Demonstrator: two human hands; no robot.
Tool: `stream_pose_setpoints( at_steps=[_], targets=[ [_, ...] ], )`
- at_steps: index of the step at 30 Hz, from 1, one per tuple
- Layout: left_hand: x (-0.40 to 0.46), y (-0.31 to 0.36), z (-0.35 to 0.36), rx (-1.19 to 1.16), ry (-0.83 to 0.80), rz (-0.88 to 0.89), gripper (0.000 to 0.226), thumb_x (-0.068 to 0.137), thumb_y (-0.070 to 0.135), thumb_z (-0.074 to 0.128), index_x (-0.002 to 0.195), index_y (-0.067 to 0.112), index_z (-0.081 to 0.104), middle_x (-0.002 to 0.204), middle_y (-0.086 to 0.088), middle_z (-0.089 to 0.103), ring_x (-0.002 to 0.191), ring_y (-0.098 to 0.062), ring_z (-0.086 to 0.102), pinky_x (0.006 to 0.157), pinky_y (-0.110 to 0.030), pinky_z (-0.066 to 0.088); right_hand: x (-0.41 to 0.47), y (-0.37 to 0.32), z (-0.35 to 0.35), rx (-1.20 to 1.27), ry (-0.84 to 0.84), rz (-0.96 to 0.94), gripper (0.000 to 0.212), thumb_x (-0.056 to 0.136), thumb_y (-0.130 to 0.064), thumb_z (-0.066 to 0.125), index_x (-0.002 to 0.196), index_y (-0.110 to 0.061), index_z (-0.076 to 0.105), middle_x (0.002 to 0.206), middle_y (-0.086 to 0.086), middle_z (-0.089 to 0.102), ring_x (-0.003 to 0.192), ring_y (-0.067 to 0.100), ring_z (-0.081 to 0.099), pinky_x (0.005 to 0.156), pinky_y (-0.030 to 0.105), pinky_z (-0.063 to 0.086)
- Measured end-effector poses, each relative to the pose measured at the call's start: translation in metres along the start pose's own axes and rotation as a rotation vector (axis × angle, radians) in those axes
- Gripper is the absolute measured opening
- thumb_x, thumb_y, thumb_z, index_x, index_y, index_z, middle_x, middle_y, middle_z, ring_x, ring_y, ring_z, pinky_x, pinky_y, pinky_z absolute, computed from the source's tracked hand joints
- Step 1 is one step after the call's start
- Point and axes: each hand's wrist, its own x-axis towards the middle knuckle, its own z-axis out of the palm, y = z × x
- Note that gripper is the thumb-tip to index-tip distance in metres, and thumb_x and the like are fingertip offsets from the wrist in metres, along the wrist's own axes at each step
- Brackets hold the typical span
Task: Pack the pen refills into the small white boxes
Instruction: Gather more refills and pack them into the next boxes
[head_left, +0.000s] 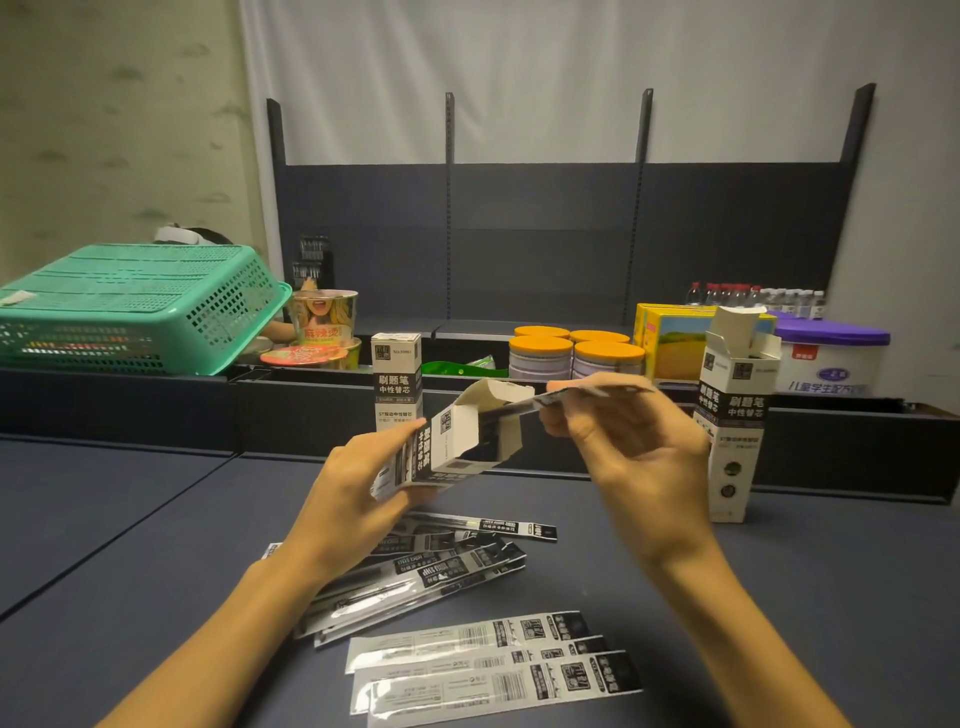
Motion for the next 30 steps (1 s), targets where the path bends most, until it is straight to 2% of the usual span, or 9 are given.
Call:
stream_pose_setpoints(
  at_steps=[3,8,10,12,15,18,24,27,30],
  targets=[
    [0.001,0.004,0.000,-0.011,-0.003,0.016,0.074,0.077,0.036,0.069,0.141,0.037,0.033,0.131,0.013,0.053,0.120,-0.008,0.049,0.093,-0.049,0.047,-0.001,0.010,-0.001,-0.097,-0.062,-0.059,0.012,0.084,-0.016,0.071,0.095,-0.011,0.071,0.093,0.009,0.071,0.086,0.022,0.072,0.078,0.038,0.059],
    [0.000,0.007,0.000,-0.006,0.015,0.052,0.073,0.075,0.038,0.068,0.140,0.038,0.034,0.130,0.020,0.050,0.117,-0.006,0.049,0.091,-0.047,0.048,-0.004,0.018,-0.002,-0.338,-0.160,-0.230,0.013,0.083,-0.006,0.068,0.095,-0.006,0.073,0.096,0.003,0.069,0.088,0.008,0.067,0.077,0.020,0.056],
    [0.000,0.008,0.000,-0.007,0.011,0.065,0.074,0.075,0.038,0.069,0.140,0.040,0.033,0.129,0.022,0.050,0.116,-0.006,0.050,0.090,-0.045,0.048,-0.005,0.021,-0.001,-0.463,-0.202,-0.328,0.017,0.085,-0.014,0.064,0.097,-0.007,0.073,0.097,0.003,0.068,0.088,0.008,0.064,0.076,0.017,0.053],
    [0.000,0.007,0.000,0.003,-0.010,0.077,0.075,0.076,0.038,0.069,0.141,0.041,0.031,0.129,0.017,0.053,0.116,-0.006,0.050,0.089,-0.042,0.048,-0.005,0.026,0.000,-0.606,-0.238,-0.376,0.025,0.085,-0.023,0.058,0.096,-0.008,0.074,0.096,0.004,0.065,0.089,0.014,0.059,0.074,0.018,0.049],
    [-0.001,0.006,0.001,0.017,-0.032,0.087,0.074,0.076,0.037,0.069,0.141,0.038,0.033,0.129,0.012,0.055,0.116,-0.006,0.049,0.089,-0.040,0.048,-0.009,0.032,0.001,-0.774,-0.295,-0.330,0.033,0.084,-0.033,0.052,0.095,-0.011,0.074,0.099,0.003,0.054,0.092,0.014,0.046,0.071,0.013,0.040],
    [0.000,0.005,0.002,0.015,-0.029,0.077,0.075,0.075,0.038,0.069,0.141,0.038,0.033,0.129,0.013,0.055,0.116,-0.008,0.050,0.090,-0.040,0.048,-0.011,0.033,0.004,-0.767,-0.320,-0.276,0.034,0.086,-0.037,0.051,0.101,-0.015,0.071,0.101,-0.002,0.046,0.093,0.012,0.044,0.073,0.012,0.039],
    [-0.001,0.006,0.000,-0.010,-0.010,0.055,0.073,0.076,0.037,0.068,0.140,0.038,0.033,0.128,0.016,0.052,0.116,-0.003,0.048,0.090,-0.041,0.049,-0.008,0.027,0.005,-0.633,-0.155,-0.374,0.022,0.088,-0.022,0.057,0.103,-0.008,0.068,0.102,0.006,0.058,0.092,0.019,0.058,0.077,0.026,0.050],
    [-0.001,0.006,0.000,-0.002,-0.022,0.058,0.073,0.077,0.035,0.066,0.140,0.039,0.031,0.128,0.017,0.051,0.117,-0.001,0.046,0.090,-0.043,0.049,-0.008,0.030,0.003,-0.650,-0.167,-0.387,0.021,0.089,-0.020,0.055,0.100,-0.008,0.069,0.104,0.008,0.059,0.095,0.020,0.059,0.081,0.022,0.048],
    [0.000,0.007,0.000,0.009,-0.039,0.080,0.071,0.076,0.034,0.067,0.139,0.036,0.035,0.129,0.014,0.053,0.118,-0.004,0.047,0.091,-0.043,0.048,-0.010,0.033,0.003,-0.692,-0.233,-0.359,0.026,0.091,-0.023,0.052,0.106,-0.011,0.069,0.112,0.009,0.059,0.102,0.022,0.058,0.083,0.027,0.051]
  ],
)
